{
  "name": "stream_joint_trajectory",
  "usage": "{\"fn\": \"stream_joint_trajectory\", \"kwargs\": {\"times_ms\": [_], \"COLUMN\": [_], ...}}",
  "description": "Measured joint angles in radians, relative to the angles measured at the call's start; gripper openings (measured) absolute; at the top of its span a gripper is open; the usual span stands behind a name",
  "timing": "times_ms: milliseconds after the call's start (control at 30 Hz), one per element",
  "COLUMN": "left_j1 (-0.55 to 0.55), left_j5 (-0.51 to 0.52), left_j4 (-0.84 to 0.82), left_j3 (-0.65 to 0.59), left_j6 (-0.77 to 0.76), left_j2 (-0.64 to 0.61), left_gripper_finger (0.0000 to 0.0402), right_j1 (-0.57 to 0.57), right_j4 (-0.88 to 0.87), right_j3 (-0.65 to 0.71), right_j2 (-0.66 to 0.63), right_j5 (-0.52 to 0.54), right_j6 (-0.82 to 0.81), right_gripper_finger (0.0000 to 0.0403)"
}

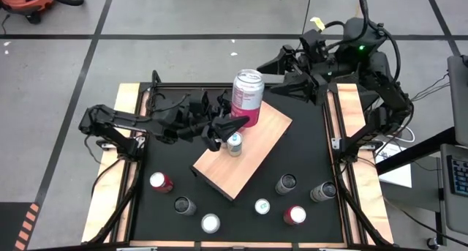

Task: Place canned beverage on shelf
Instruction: Put the top pink-white soda can on the shelf aligned with the pink-white soda can

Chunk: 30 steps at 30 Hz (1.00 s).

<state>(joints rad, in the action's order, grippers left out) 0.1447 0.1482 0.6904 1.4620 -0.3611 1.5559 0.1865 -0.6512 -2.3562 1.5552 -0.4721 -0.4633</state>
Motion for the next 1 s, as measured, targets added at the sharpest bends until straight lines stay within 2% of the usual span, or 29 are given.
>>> {"fn": "stream_joint_trajectory", "kwargs": {"times_ms": [267,633,767,1000], "left_j1": [0.000,-0.003,-0.003,-0.003], "left_j5": [-0.002,-0.008,-0.011,-0.011], "left_j4": [0.070,0.062,0.064,0.060], "left_j3": [0.000,0.000,0.000,0.000], "left_j6": [0.000,0.008,0.003,0.004], "left_j2": [0.038,0.040,0.040,0.040], "left_gripper_finger": [0.0293,0.0293,0.0293,0.0293], "right_j1": [-0.025,-0.057,-0.059,-0.057], "right_j4": [0.020,0.076,0.105,0.101], "right_j3": [0.000,0.000,0.000,0.000], "right_j2": [0.031,0.065,0.079,0.087], "right_j5": [-0.001,-0.042,-0.053,-0.050], "right_j6": [-0.003,0.020,0.014,0.014], "right_gripper_finger": [0.0397,0.0392,0.0369,0.0303]}}
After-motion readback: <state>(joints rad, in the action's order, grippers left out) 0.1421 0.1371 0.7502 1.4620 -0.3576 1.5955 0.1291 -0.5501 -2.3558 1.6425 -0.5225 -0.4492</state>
